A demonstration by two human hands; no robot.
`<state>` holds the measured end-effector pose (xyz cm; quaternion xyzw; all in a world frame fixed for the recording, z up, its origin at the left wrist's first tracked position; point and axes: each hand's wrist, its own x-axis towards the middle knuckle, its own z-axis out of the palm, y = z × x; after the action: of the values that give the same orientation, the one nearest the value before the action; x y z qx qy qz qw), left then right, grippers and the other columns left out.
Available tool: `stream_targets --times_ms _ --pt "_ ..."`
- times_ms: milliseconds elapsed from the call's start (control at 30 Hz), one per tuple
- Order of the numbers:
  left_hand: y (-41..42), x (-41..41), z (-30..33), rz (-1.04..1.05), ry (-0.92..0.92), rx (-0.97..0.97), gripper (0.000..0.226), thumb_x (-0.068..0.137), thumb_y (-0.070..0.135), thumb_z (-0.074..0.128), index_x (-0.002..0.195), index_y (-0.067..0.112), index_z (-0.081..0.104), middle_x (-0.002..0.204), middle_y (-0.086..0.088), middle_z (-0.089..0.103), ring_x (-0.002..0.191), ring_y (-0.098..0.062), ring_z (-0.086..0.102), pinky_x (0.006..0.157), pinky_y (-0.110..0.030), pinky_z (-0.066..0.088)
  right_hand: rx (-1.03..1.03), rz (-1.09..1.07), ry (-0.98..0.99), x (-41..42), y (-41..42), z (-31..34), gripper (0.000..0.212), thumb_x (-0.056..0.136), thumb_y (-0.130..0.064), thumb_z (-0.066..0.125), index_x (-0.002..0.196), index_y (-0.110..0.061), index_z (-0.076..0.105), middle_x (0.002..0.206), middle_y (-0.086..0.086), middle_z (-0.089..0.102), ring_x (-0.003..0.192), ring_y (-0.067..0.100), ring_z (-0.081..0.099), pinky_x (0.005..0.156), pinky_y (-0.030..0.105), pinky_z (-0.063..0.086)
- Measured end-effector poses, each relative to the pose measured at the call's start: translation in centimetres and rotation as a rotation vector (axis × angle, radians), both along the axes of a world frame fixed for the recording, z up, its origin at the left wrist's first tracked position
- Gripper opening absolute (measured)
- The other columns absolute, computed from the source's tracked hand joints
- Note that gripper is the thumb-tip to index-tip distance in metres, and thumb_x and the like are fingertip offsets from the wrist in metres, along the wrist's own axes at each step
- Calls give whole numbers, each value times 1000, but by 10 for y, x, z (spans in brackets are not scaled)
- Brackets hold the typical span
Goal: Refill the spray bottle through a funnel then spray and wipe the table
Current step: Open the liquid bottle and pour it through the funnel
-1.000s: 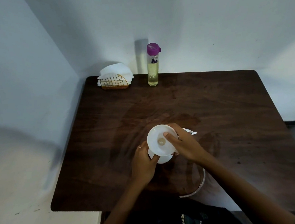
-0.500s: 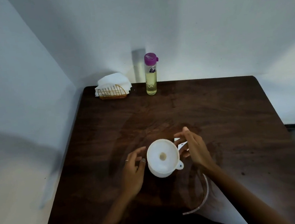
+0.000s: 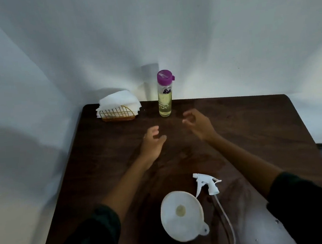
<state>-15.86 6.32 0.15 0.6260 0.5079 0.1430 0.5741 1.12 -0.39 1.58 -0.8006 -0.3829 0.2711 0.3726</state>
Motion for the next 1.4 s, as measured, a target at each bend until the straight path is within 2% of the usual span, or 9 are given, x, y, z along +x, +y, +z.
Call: stream_targets --times_ms 233,367,433,533,867,967,1033,1167,1400 --pt "75 83 0 43 -35 32 91 76 13 73 148 19 18 150 -11 29 133 -26 38 105 -36 39 94 16 34 17 95 12 67 74 -29 76 128 -12 40 122 8 55 103 19 55 86 33 48" --pt "93 101 -11 61 -107 -28 56 82 18 64 132 11 40 126 -9 56 115 -26 56 94 -45 51 180 8 21 11 121 3 77 67 -27 80 129 -8 38 121 9 58 108 23 57 91 38 48" --pt "93 104 -15 67 -115 -75 57 84 29 54 135 11 37 129 -14 54 117 -29 55 96 -48 49 203 -26 -11 6 124 -1 76 68 -26 79 129 -8 39 119 9 60 108 23 58 90 37 49" --pt "93 105 -25 41 -45 17 62 87 8 57 142 9 28 140 -17 45 126 -31 48 103 -47 43 227 -70 -49 2 121 -1 71 68 -28 79 127 -9 43 118 6 62 106 21 59 88 34 50" --pt "53 79 22 32 -126 198 67 72 12 76 128 13 39 122 -7 60 111 -22 59 92 -40 52 268 -62 -174 -9 80 50 65 64 -45 79 113 -13 53 103 0 68 88 14 64 75 27 52" --pt "39 76 57 86 -201 335 60 75 11 75 125 9 43 119 -4 61 101 -10 56 75 -9 43 365 -110 -166 -20 67 87 64 62 -50 78 110 -15 54 99 -3 68 84 12 64 72 29 54" --pt "28 72 83 130 -238 459 57 77 16 74 126 9 45 119 -2 60 102 -9 56 72 0 36 434 -122 -157 -26 58 115 64 61 -51 78 109 -15 54 98 -3 68 84 12 65 73 32 56" --pt "12 66 130 165 -289 608 63 75 29 75 129 14 46 118 -1 63 100 -7 56 82 -17 41 491 -91 -122 -30 42 169 62 57 -56 78 102 -19 55 92 -8 68 80 8 66 74 36 57" --pt "-23 54 194 270 -477 712 55 70 24 80 117 11 53 98 8 61 83 -3 59 73 -9 45 438 174 -180 -35 -2 264 60 59 -59 75 99 -17 61 85 -3 70 73 10 67 69 32 58"
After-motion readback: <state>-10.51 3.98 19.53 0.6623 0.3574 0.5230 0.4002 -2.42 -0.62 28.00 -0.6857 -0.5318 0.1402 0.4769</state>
